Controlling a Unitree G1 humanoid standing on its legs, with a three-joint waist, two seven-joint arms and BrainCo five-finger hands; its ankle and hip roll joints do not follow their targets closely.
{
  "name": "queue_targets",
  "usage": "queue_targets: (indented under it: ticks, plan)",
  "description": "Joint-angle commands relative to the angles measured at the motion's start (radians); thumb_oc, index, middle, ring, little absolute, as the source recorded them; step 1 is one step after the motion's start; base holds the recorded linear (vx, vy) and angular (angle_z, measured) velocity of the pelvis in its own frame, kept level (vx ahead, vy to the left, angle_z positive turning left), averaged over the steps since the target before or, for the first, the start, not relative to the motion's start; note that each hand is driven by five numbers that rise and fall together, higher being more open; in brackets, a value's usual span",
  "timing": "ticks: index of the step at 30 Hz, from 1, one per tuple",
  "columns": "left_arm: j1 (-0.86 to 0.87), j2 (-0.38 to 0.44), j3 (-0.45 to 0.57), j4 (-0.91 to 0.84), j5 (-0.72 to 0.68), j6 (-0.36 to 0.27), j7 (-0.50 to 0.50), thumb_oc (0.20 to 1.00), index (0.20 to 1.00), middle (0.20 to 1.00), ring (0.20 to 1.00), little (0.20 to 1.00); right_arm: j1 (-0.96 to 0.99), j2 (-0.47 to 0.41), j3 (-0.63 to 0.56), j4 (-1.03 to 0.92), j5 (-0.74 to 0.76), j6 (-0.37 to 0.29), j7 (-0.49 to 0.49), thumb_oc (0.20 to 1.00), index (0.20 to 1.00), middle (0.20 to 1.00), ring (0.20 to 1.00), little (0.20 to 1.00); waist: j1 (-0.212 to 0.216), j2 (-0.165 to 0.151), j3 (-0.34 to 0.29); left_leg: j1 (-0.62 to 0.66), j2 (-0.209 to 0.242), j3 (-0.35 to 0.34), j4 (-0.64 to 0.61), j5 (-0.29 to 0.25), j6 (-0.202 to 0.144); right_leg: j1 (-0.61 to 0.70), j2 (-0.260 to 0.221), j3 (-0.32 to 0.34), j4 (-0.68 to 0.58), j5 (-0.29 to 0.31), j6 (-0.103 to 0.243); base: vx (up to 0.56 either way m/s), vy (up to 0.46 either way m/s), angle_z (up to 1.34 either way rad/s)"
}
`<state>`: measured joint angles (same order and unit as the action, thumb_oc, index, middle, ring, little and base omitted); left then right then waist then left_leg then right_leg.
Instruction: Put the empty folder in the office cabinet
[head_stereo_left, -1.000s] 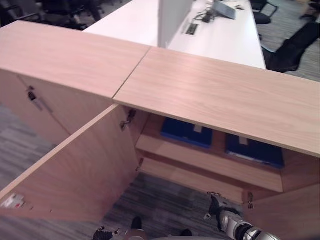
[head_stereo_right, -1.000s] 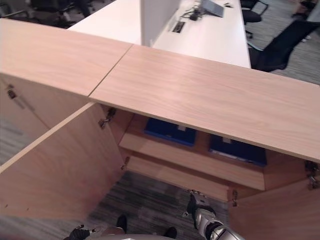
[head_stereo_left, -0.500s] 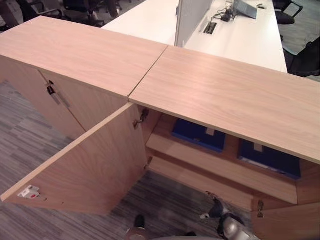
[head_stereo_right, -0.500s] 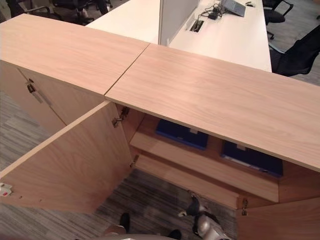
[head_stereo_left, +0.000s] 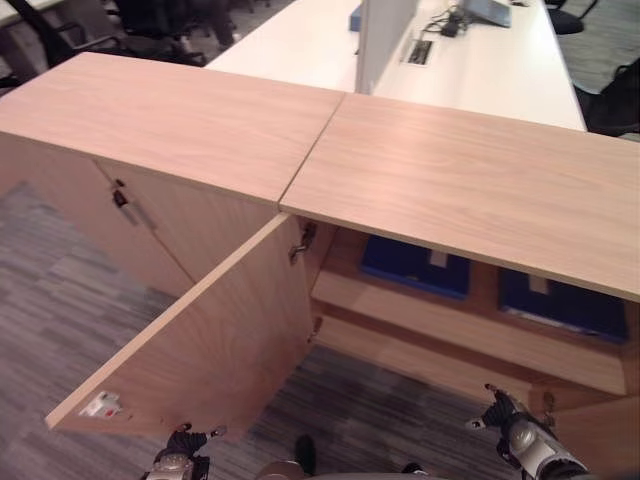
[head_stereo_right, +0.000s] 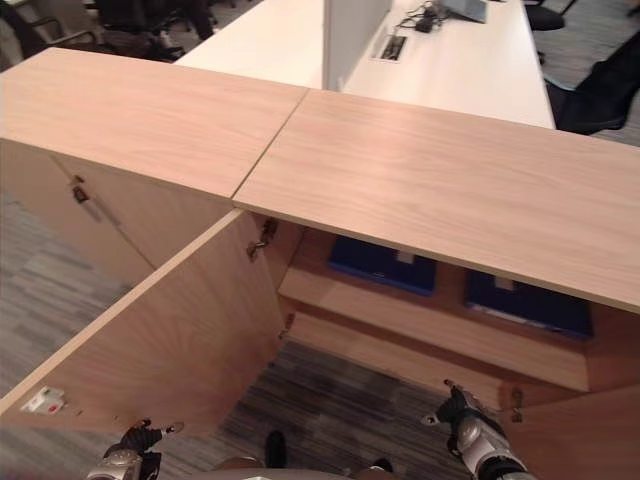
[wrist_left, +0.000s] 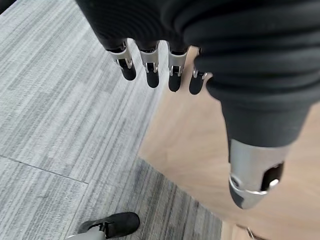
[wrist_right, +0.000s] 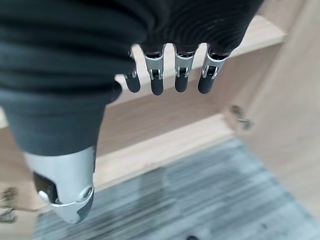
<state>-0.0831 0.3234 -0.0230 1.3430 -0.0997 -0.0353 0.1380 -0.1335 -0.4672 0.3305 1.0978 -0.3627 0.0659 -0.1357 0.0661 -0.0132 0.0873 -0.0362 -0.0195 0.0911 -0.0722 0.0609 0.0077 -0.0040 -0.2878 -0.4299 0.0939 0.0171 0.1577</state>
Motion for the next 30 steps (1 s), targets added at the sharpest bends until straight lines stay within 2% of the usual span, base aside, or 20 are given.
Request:
queue_targets:
  ticks: [1,6,10,12,13,14,15,16,17,18,19,23,27,30]
  plan:
    - [0.027,0.031,0.044,0.116,0.062,0.030,-0.021,1.000,1.000,1.000,1.000,1.000,-0.013,0.101,0.036,0.149,0.057,0.009,-0.027,1.000,1.000,1.000,1.000,1.000,0.036,-0.065,-0.066,-0.005,-0.006,-0.053,0.001,-0.097,-0.022,-0.024,0.047,0.130,-0.051,-0.043,0.026,-0.01,-0.146,0.52]
    - [0.046,0.101,0.077,0.169,0.119,0.049,-0.024,1.000,1.000,1.000,1.000,1.000,0.000,0.164,0.073,0.149,0.080,-0.008,-0.031,1.000,1.000,1.000,1.000,1.000,0.067,-0.104,-0.094,-0.029,0.008,-0.074,-0.015,-0.072,-0.048,-0.006,0.113,0.130,-0.108,-0.078,0.000,-0.04,-0.235,0.19]
    - [0.032,0.136,0.073,0.177,0.119,0.052,-0.021,1.000,1.000,1.000,1.000,1.000,0.013,0.177,0.082,0.143,0.105,-0.019,-0.032,1.000,1.000,1.000,1.000,1.000,0.073,-0.109,-0.078,-0.038,0.048,-0.090,-0.015,-0.041,-0.082,0.007,0.143,0.111,-0.114,-0.097,-0.017,-0.06,-0.221,0.15]
    - [0.017,0.138,0.065,0.175,0.112,0.054,-0.009,1.000,1.000,1.000,1.000,1.000,0.019,0.183,0.080,0.146,0.118,-0.022,-0.043,1.000,1.000,1.000,1.000,1.000,0.082,-0.107,-0.061,-0.056,0.073,-0.113,-0.015,-0.014,-0.105,0.012,0.159,0.081,-0.110,-0.112,-0.030,-0.12,-0.294,0.24]
    - [0.005,0.119,0.051,0.164,0.102,0.054,0.000,1.000,1.000,1.000,1.000,1.000,0.025,0.188,0.076,0.153,0.120,-0.017,-0.056,1.000,1.000,1.000,1.000,1.000,0.094,-0.097,-0.038,-0.073,0.097,-0.143,-0.015,0.015,-0.128,0.024,0.176,0.042,-0.104,-0.133,-0.046,-0.11,-0.236,0.38]
    - [0.004,0.119,0.051,0.164,0.102,0.054,0.000,1.000,1.000,1.000,1.000,1.000,0.025,0.187,0.076,0.153,0.120,-0.017,-0.056,1.000,1.000,1.000,1.000,1.000,0.091,-0.097,-0.041,-0.078,0.096,-0.146,-0.015,0.017,-0.127,0.021,0.175,0.039,-0.105,-0.131,-0.046,-0.19,-0.272,0.63]
    - [-0.010,0.093,0.031,0.145,0.082,0.049,0.014,1.000,1.000,1.000,1.000,1.000,0.032,0.188,0.065,0.169,0.122,-0.010,-0.077,1.000,1.000,1.000,1.000,1.000,0.103,-0.078,-0.017,-0.105,0.114,-0.169,-0.009,0.052,-0.153,0.032,0.187,-0.011,-0.097,-0.151,-0.060,-0.18,-0.139,0.61]
    - [-0.017,0.077,0.021,0.133,0.068,0.045,0.022,1.000,1.000,1.000,1.000,1.000,0.032,0.185,0.057,0.172,0.125,-0.006,-0.086,1.000,1.000,1.000,1.000,1.000,0.105,-0.068,-0.002,-0.124,0.120,-0.165,0.000,0.064,-0.156,0.033,0.186,-0.032,-0.092,-0.156,-0.065,-0.25,-0.148,0.73]
    - [-0.026,0.055,0.011,0.120,0.053,0.043,0.033,1.000,1.000,1.000,1.000,1.000,0.030,0.177,0.048,0.174,0.127,-0.001,-0.095,1.000,1.000,1.000,1.000,1.000,0.099,-0.062,0.011,-0.138,0.128,-0.129,0.020,0.058,-0.146,0.028,0.178,-0.051,-0.085,-0.155,-0.069,-0.16,-0.074,0.87]
    - [-0.029,0.034,0.011,0.108,0.031,0.039,0.041,1.000,1.000,1.000,1.000,1.000,0.027,0.169,0.041,0.178,0.129,0.002,-0.100,1.000,1.000,1.000,1.000,1.000,0.092,-0.062,0.018,-0.121,0.146,-0.071,0.057,0.014,-0.132,0.030,0.171,-0.052,-0.076,-0.171,-0.072,-0.14,-0.051,0.87]
    - [-0.022,0.017,0.014,0.096,0.018,0.037,0.045,1.000,1.000,1.000,1.000,1.000,0.025,0.164,0.036,0.184,0.130,0.005,-0.105,1.000,1.000,1.000,1.000,1.000,0.090,-0.058,0.016,-0.117,0.151,-0.046,0.096,-0.012,-0.120,0.028,0.167,-0.060,-0.078,-0.167,-0.078,-0.09,-0.050,0.70]
    - [-0.008,-0.016,0.014,0.074,-0.002,0.029,0.063,1.000,1.000,1.000,1.000,1.000,0.025,0.155,0.022,0.216,0.129,0.012,-0.111,1.000,1.000,1.000,1.000,1.000,0.077,-0.046,-0.017,-0.064,0.139,-0.025,0.169,-0.101,-0.110,0.019,0.157,-0.075,-0.080,-0.155,-0.093,-0.04,0.028,0.23]
    - [0.011,-0.072,-0.021,-0.044,-0.068,-0.004,0.079,1.000,1.000,1.000,1.000,1.000,0.058,0.145,0.001,0.224,0.127,0.015,-0.128,1.000,1.000,1.000,1.000,1.000,0.057,-0.020,-0.054,0.013,0.148,-0.016,0.136,-0.108,-0.114,0.024,0.166,-0.097,-0.096,-0.144,-0.096,0.00,0.069,0.50]
    - [0.027,-0.081,-0.052,-0.158,-0.107,-0.013,0.078,1.000,1.000,1.000,1.000,1.000,0.075,0.139,-0.024,0.229,0.128,0.021,-0.140,1.000,1.000,1.000,1.000,1.000,0.038,-0.006,-0.063,0.015,0.168,0.019,0.102,-0.071,-0.124,0.025,0.171,-0.122,-0.112,-0.141,-0.098,-0.03,0.068,0.21]
